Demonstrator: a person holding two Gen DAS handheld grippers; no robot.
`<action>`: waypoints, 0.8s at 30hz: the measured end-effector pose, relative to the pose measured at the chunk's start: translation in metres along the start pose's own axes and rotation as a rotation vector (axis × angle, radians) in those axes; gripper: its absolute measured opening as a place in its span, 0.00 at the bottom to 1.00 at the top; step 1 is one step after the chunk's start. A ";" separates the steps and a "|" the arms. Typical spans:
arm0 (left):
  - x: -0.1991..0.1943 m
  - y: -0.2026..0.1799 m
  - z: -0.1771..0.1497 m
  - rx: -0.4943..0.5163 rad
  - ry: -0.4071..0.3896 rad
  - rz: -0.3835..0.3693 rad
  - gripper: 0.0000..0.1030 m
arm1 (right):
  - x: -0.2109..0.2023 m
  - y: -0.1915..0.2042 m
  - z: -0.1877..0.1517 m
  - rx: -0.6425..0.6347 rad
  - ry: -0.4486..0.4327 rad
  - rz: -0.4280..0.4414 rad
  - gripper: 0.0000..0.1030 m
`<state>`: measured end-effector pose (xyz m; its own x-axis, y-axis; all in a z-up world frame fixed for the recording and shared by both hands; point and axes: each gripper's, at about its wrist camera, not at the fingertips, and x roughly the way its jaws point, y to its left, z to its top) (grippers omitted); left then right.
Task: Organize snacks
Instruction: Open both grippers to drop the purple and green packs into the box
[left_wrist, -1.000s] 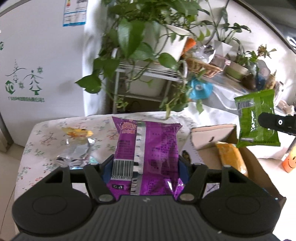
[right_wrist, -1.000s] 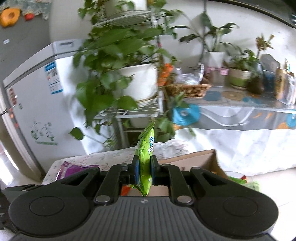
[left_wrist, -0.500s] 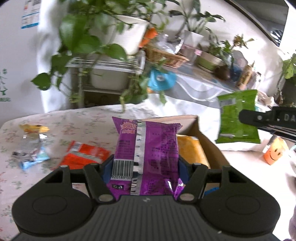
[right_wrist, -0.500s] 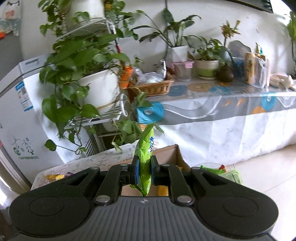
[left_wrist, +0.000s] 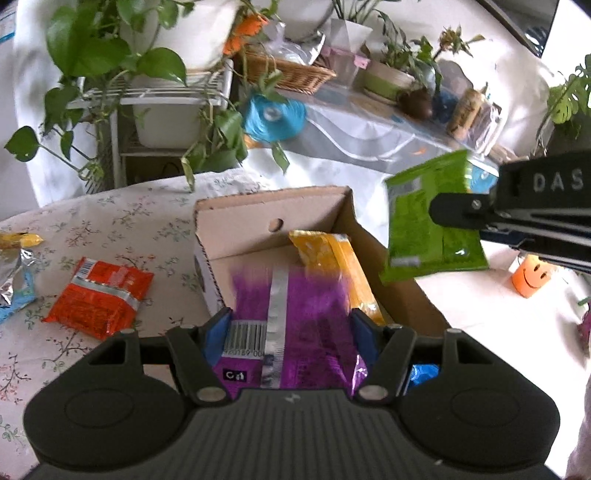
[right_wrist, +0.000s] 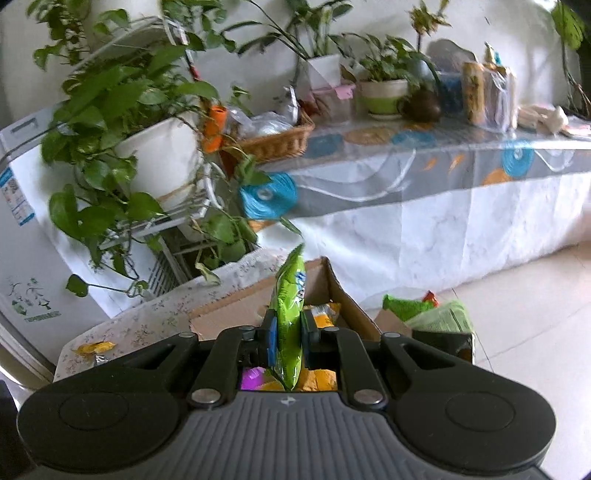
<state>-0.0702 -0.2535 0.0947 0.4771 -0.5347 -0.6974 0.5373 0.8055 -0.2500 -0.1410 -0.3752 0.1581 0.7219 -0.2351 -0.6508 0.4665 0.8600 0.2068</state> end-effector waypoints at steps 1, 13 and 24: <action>-0.001 0.000 0.000 0.001 -0.002 -0.008 0.66 | 0.001 -0.001 0.000 0.011 0.005 -0.002 0.20; -0.032 0.017 0.004 -0.008 -0.073 0.023 0.85 | 0.001 0.002 0.004 0.136 -0.012 0.094 0.93; -0.051 0.070 -0.006 -0.030 -0.061 0.071 0.85 | 0.002 0.034 0.001 0.102 -0.050 0.180 0.99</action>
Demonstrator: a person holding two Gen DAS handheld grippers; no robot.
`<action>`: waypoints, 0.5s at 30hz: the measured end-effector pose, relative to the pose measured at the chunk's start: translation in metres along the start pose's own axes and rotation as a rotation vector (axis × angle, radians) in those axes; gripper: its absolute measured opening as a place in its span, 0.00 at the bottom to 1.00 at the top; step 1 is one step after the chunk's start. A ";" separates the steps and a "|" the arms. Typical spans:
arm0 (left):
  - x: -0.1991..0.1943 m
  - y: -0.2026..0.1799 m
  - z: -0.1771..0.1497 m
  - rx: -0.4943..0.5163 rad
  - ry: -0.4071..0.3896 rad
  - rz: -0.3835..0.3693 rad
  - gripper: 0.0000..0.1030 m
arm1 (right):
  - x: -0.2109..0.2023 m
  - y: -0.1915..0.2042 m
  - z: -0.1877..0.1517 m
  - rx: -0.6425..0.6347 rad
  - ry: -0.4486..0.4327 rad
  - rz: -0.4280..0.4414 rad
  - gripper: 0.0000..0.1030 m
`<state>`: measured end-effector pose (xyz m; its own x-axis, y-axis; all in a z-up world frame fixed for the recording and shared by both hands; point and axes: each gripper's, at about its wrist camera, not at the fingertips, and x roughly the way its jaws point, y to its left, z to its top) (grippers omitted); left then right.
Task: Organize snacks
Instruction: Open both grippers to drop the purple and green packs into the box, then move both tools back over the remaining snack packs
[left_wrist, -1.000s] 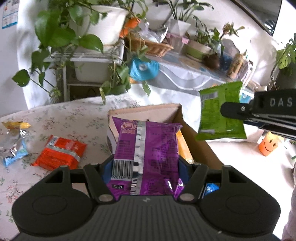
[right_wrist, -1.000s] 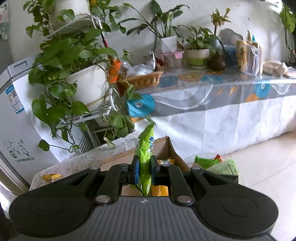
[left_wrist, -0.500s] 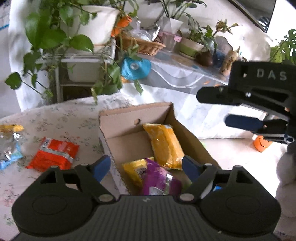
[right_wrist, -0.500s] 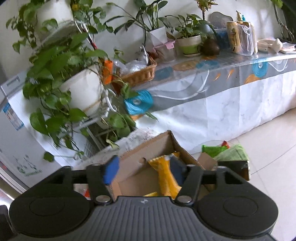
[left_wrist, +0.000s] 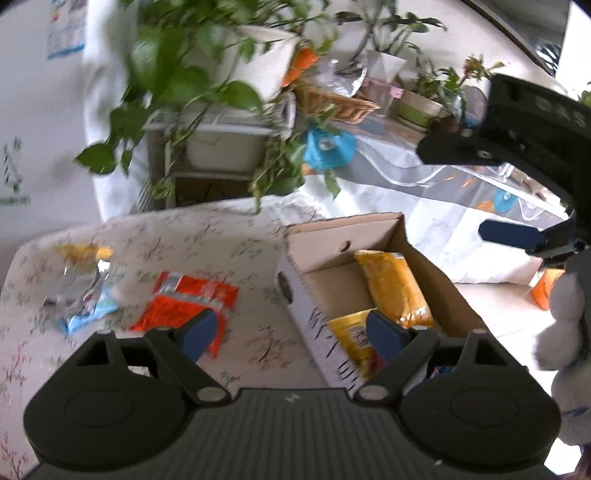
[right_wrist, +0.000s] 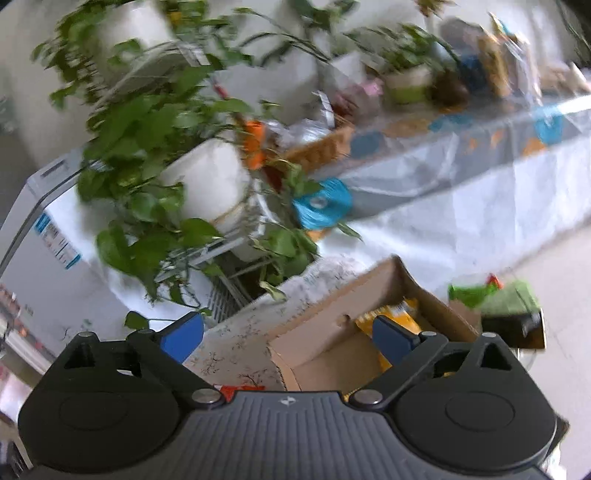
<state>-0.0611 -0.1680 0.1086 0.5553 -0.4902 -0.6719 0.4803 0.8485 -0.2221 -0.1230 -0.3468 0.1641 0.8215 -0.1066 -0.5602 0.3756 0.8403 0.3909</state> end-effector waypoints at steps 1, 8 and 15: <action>-0.002 0.007 0.000 -0.010 0.002 0.005 0.85 | 0.000 0.005 0.000 -0.031 0.000 0.008 1.00; -0.020 0.055 0.009 -0.015 -0.018 0.099 0.85 | 0.014 0.024 -0.003 -0.100 0.040 0.024 1.00; -0.025 0.108 0.023 -0.021 -0.031 0.236 0.86 | 0.035 0.044 -0.011 -0.122 0.138 0.099 1.00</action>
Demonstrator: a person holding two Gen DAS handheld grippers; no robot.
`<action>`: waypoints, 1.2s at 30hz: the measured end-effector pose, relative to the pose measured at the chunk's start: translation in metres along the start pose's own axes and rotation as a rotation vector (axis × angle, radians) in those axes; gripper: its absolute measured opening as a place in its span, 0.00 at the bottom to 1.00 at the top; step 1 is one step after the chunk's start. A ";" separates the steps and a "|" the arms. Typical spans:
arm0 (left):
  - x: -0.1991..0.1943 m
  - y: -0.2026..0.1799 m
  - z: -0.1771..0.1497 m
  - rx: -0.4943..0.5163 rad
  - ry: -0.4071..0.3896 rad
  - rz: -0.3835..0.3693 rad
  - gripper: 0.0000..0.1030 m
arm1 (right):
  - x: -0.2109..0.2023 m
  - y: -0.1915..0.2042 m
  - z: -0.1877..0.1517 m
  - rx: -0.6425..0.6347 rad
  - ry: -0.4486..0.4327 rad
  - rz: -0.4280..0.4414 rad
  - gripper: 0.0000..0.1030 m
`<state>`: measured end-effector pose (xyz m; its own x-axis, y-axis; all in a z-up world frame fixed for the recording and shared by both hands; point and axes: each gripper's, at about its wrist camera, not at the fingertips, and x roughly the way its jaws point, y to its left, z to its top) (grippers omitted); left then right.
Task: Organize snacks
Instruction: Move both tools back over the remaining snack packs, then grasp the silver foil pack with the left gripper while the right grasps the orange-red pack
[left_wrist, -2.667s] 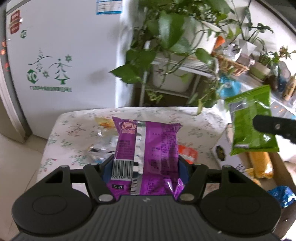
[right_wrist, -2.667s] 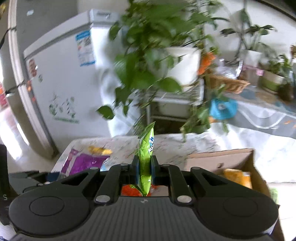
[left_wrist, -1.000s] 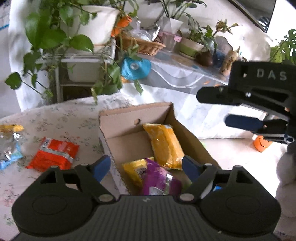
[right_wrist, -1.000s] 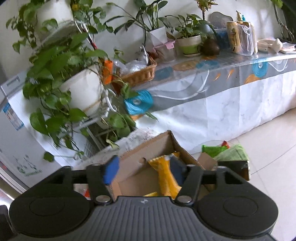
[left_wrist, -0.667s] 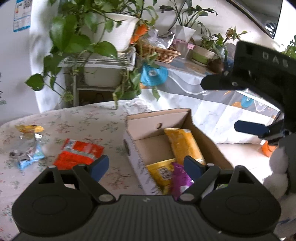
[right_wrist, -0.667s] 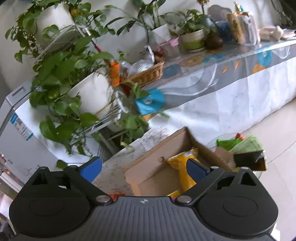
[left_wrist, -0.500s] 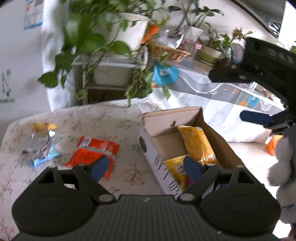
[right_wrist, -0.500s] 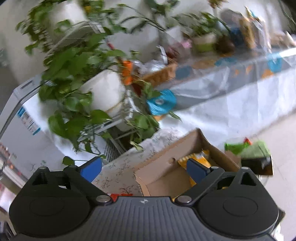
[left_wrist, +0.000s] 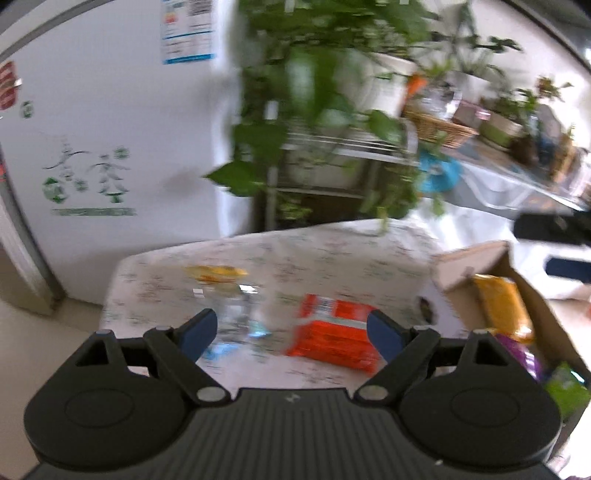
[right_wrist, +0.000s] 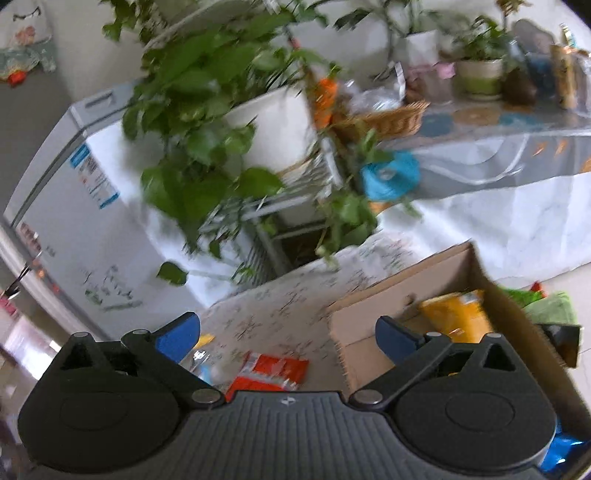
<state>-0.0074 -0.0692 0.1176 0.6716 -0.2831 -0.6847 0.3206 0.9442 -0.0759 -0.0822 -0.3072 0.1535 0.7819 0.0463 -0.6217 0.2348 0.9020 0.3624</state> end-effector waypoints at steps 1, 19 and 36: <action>0.003 0.008 0.002 -0.009 0.007 0.010 0.86 | 0.005 0.003 0.000 -0.010 0.028 0.022 1.00; 0.088 0.059 0.014 -0.065 0.110 0.060 0.87 | 0.057 0.056 -0.030 -0.314 0.110 0.090 1.00; 0.145 0.066 0.002 -0.086 0.194 0.085 0.84 | 0.142 0.072 -0.052 -0.513 0.216 0.090 1.00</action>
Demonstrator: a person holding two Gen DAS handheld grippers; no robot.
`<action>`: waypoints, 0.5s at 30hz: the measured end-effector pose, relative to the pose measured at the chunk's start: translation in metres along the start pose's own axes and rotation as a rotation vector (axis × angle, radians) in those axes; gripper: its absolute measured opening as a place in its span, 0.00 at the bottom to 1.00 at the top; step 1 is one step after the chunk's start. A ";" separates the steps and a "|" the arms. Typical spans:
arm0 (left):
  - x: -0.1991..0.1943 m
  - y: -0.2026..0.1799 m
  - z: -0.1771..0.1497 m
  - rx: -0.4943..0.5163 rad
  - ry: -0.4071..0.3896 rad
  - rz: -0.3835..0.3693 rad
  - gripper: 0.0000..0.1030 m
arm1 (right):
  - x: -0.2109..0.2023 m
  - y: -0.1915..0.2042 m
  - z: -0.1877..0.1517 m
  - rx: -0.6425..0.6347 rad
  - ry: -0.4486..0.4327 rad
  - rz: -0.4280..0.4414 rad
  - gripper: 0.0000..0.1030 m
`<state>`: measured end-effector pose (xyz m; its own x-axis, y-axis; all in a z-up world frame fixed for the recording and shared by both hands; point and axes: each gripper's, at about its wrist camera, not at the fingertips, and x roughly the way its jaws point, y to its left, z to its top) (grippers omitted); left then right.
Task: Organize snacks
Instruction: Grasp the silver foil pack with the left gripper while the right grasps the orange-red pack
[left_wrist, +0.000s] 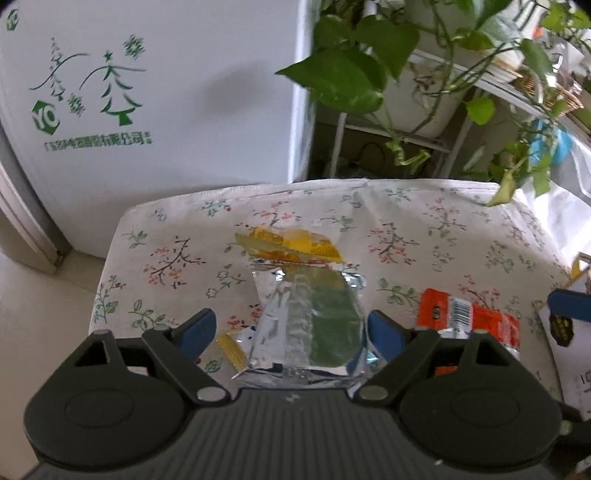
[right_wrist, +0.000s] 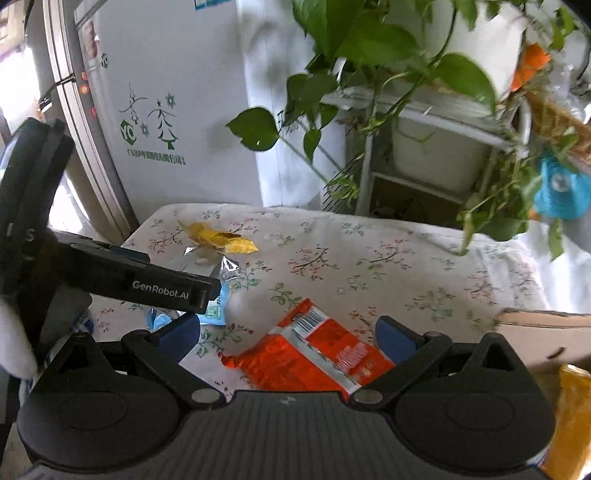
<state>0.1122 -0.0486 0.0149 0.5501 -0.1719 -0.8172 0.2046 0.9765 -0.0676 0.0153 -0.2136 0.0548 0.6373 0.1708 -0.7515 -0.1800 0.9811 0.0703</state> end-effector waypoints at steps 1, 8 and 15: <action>0.002 0.002 0.000 -0.011 0.007 -0.007 0.84 | 0.006 0.000 0.001 -0.003 0.012 0.001 1.00; 0.010 0.009 -0.003 -0.016 0.050 -0.002 0.69 | 0.028 0.001 0.002 -0.019 0.038 -0.030 1.00; 0.000 0.015 -0.003 -0.016 0.061 -0.031 0.68 | 0.038 -0.008 -0.002 0.053 0.167 0.082 1.00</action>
<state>0.1129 -0.0331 0.0121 0.4929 -0.1938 -0.8482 0.2077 0.9729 -0.1016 0.0396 -0.2151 0.0246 0.4883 0.2376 -0.8397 -0.1836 0.9687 0.1673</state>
